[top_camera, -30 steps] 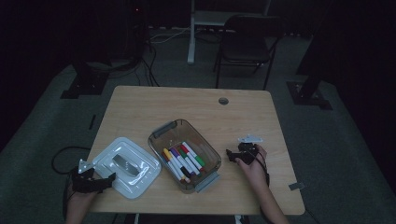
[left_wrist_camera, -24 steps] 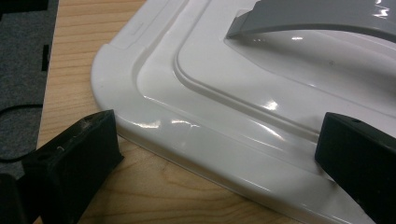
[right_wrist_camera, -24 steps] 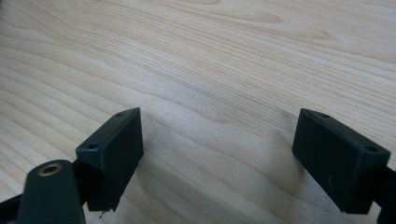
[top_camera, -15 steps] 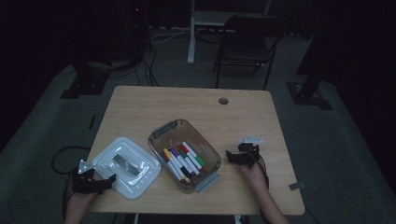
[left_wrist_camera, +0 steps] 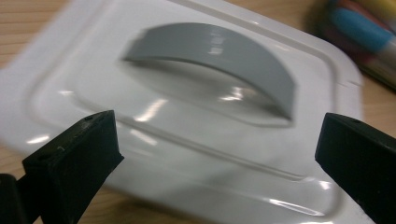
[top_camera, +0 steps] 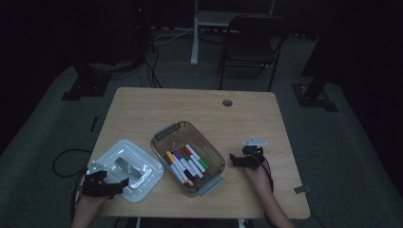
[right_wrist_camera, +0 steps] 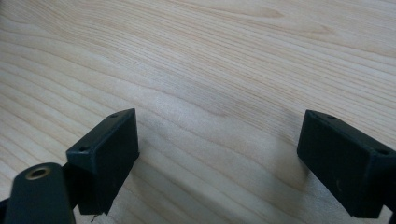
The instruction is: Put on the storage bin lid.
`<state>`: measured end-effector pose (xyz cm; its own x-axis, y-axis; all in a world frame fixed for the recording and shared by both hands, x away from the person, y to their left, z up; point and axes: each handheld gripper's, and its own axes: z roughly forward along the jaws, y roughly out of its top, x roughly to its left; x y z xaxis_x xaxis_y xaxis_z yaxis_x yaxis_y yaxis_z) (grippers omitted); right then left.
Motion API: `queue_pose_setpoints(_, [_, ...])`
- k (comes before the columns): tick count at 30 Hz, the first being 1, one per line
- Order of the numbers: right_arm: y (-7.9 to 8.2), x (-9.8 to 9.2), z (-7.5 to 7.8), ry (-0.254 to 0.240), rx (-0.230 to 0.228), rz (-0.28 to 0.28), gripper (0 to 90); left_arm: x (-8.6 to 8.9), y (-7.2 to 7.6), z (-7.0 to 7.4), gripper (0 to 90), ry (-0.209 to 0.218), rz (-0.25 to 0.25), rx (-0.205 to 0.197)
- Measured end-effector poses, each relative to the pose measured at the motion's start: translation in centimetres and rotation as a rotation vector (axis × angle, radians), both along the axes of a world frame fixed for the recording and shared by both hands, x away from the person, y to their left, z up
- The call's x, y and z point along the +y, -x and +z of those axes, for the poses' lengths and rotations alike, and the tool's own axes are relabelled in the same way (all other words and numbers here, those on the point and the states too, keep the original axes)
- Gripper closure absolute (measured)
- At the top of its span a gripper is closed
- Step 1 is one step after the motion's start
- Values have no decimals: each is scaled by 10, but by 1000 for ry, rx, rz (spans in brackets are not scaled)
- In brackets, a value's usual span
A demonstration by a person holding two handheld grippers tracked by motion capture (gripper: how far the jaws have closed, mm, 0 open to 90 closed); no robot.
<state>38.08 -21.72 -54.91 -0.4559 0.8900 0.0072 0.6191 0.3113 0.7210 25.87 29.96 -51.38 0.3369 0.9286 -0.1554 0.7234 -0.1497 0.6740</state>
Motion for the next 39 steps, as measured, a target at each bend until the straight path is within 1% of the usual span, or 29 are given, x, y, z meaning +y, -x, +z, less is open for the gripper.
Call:
queue_pose_setpoints(1, [0,0,0,0,-1,0,123,-8,0,1,5,28,-9,9])
queue_pose_setpoints(2, [0,0,0,0,-1,0,123,-8,0,1,5,28,-9,9])
queue_pose_setpoints(3, [0,0,0,0,-1,0,124,-16,-1,3,5,29,-15,0])
queue_pose_setpoints(6, [0,0,0,1,-1,-4,124,-25,-5,5,5,31,-14,-14])
queue_pose_setpoints(7, [0,0,0,1,-1,-4,124,-27,-7,5,5,27,-7,-18])
queue_pose_setpoints(9, [0,0,0,1,-1,-4,124,-27,-7,5,5,27,-7,-18])
queue_pose_setpoints(10, [0,0,0,1,-1,-4,124,-32,-14,4,5,21,10,-21])
queue_pose_setpoints(12, [0,0,0,1,-1,-4,124,-34,-18,3,6,5,30,-23])
queue_pose_setpoints(13, [0,0,0,1,-1,-4,124,-35,-19,2,6,6,39,-26])
queue_pose_setpoints(15, [0,0,0,1,-1,-4,124,-35,-19,2,6,6,39,-26])
queue_pose_setpoints(16, [0,0,0,1,-1,-4,124,-35,-23,2,57,-10,83,-29])
queue_pose_setpoints(17, [0,0,0,1,-1,-5,123,-35,-25,1,57,-11,105,-26])
queue_pose_setpoints(18, [0,0,0,2,-1,-7,123,-35,-26,0,57,-20,116,-25])
queue_pose_setpoints(19, [0,0,0,2,-1,-8,123,-35,-27,-2,58,-19,125,-21])
queue_pose_setpoints(21, [0,0,0,2,-1,-8,123,-35,-27,-2,67,-19,125,-21])
queue_pose_setpoints(22, [0,0,0,1,-1,-16,123,-36,-32,-6,68,-32,145,-8])
queue_pose_setpoints(23, [0,0,0,1,-1,-17,123,-38,-37,-9,81,-44,151,-3])
queue_pose_setpoints(24, [0,0,0,1,-1,-17,123,-40,-39,-10,125,-52,161,-7])
queue_pose_setpoints(25, [0,0,0,0,-1,-23,124,-40,-41,-12,154,-52,159,-7])
queue_pose_setpoints(26, [0,0,0,-1,-1,-28,125,-40,-44,-12,158,-65,161,-8])
queue_pose_setpoints(28, [1,-1,0,-1,-5,-34,137,-40,-45,-11,225,-51,160,-19])
queue_pose_setpoints(29, [2,-1,0,0,-6,-35,139,-41,-45,-10,273,-57,155,-27])
queue_pose_setpoints(32, [3,-1,1,0,-14,-24,138,-39,-46,-9,416,-53,149,-39])
queue_pose_setpoints(33, [3,-1,1,0,-27,-15,138,-39,-46,-9,416,-53,149,-39])
queue_pose_setpoints(34, [5,-1,2,-5,-49,5,138,-35,-46,-7,491,-47,146,-39])
queue_pose_setpoints(36, [5,-2,5,-22,-54,20,138,-31,-45,-7,568,-40,142,-42])
queue_pose_setpoints(37, [6,-2,7,-36,-56,32,139,-30,-45,-7,598,-33,139,-41])
queue_pose_setpoints(38, [6,-2,7,-36,-56,32,139,-30,-45,-7,622,-33,139,-41])
queue_pose_setpoints(39, [6,-1,8,-45,-62,42,139,-30,-45,-7,622,-33,139,-41])
